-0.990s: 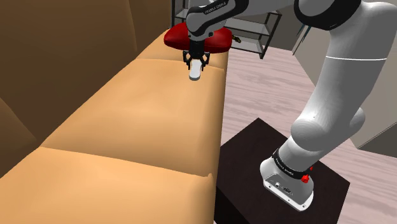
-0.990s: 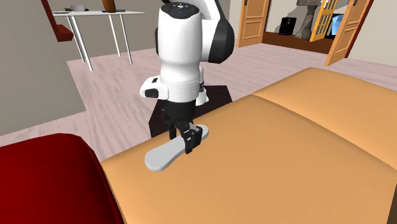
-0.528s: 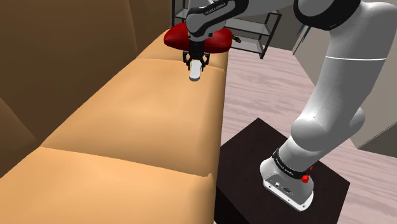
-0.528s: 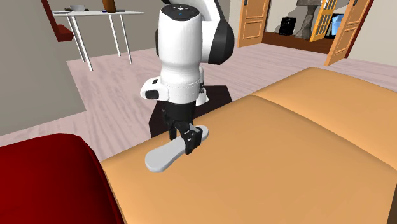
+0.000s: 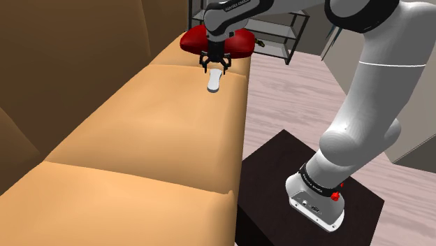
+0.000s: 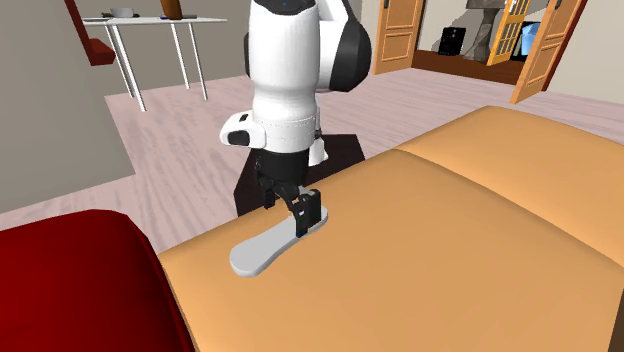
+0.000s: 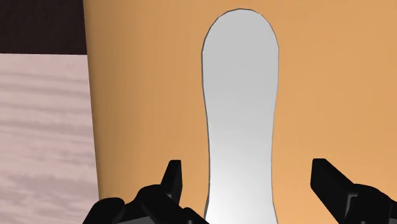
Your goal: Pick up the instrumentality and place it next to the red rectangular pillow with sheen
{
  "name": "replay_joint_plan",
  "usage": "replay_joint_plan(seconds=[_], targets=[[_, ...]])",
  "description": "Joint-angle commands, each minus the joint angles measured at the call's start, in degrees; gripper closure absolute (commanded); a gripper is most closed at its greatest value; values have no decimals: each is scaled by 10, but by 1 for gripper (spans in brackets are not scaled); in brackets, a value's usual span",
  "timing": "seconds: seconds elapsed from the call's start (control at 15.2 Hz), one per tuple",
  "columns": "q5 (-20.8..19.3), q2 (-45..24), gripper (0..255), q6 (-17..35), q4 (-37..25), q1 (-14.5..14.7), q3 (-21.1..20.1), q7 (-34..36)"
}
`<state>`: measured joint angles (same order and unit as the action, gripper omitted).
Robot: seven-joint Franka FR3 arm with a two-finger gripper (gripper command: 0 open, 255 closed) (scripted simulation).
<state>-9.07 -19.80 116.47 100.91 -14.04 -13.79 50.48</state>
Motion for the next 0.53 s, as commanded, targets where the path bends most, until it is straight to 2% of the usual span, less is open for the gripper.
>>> replay_joint_plan(seconds=[0.0, 0.07, 0.46], targets=[[4, 10, 0, -31, -22, 0, -2, -4], [6, 13, 0, -45, -32, 0, -2, -5], [6, 13, 0, -45, -32, 0, -2, -5]])
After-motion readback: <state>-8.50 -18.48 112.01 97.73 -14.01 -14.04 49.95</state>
